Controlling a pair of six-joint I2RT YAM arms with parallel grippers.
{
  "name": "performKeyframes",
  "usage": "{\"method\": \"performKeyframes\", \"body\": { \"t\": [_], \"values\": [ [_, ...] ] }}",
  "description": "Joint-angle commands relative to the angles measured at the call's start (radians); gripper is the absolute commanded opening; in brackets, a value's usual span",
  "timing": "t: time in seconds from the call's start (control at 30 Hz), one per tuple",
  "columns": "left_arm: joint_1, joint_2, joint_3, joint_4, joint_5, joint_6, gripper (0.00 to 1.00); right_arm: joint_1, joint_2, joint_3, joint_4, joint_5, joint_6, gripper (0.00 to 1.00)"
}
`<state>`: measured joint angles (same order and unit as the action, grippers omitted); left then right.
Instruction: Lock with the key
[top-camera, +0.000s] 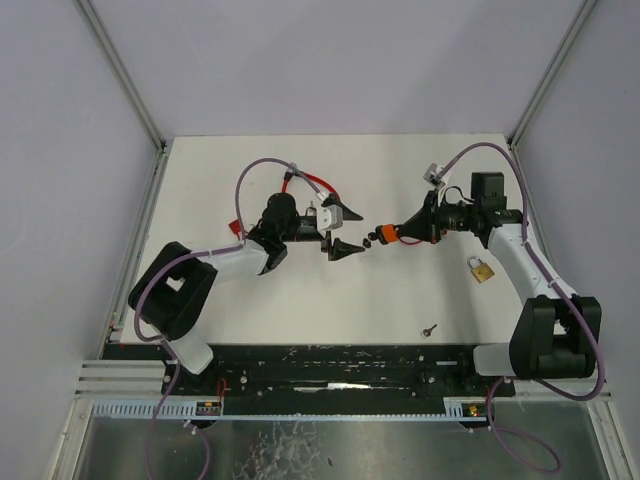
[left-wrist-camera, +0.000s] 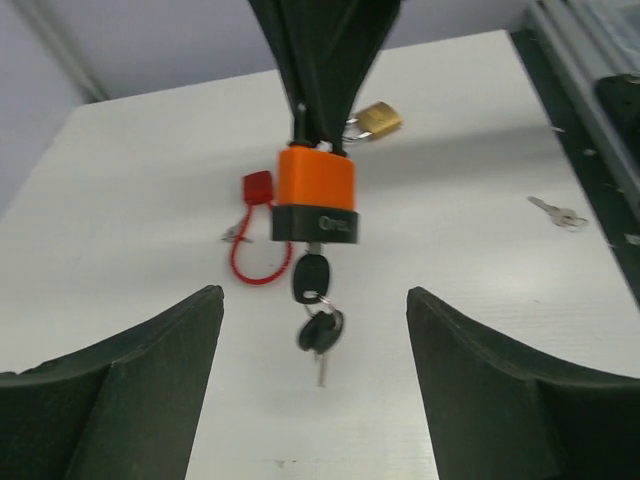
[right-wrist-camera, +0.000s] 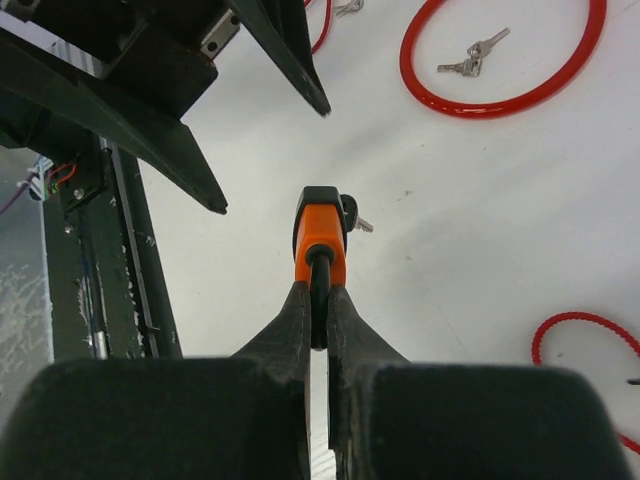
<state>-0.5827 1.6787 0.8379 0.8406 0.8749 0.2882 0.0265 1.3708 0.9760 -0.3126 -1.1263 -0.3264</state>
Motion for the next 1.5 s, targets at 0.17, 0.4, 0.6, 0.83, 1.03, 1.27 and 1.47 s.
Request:
{"method": "performKeyframes", "body": {
  "t": [0.17,0.4,0.6,0.83,1.03,1.27,1.47],
  "values": [
    [0.001,0.099,0.128,-0.212,0.194,-0.010,0.62,-0.010,-0.061,0.065,-0.129,-0.097,-0.261,0.00],
    [0.001,0.136,0.139,-0.115,0.199,-0.110,0.56,-0.006,-0.068,0.055,-0.161,-0.115,-0.339,0.00],
    [-0.003,0.164,0.147,-0.032,0.192,-0.186,0.52,0.007,-0.070,0.049,-0.181,-0.122,-0.388,0.00],
    [-0.031,0.195,0.175,-0.019,0.194,-0.206,0.47,0.024,-0.062,0.046,-0.187,-0.114,-0.406,0.00],
    [-0.043,0.214,0.200,-0.036,0.178,-0.207,0.36,0.033,-0.061,0.050,-0.197,-0.112,-0.421,0.00],
    [-0.044,0.213,0.218,-0.106,0.169,-0.162,0.25,0.036,-0.062,0.053,-0.210,-0.109,-0.431,0.00],
    [-0.043,0.214,0.250,-0.243,0.169,-0.083,0.10,0.036,-0.071,0.059,-0.221,-0.104,-0.442,0.00]
  ]
}}
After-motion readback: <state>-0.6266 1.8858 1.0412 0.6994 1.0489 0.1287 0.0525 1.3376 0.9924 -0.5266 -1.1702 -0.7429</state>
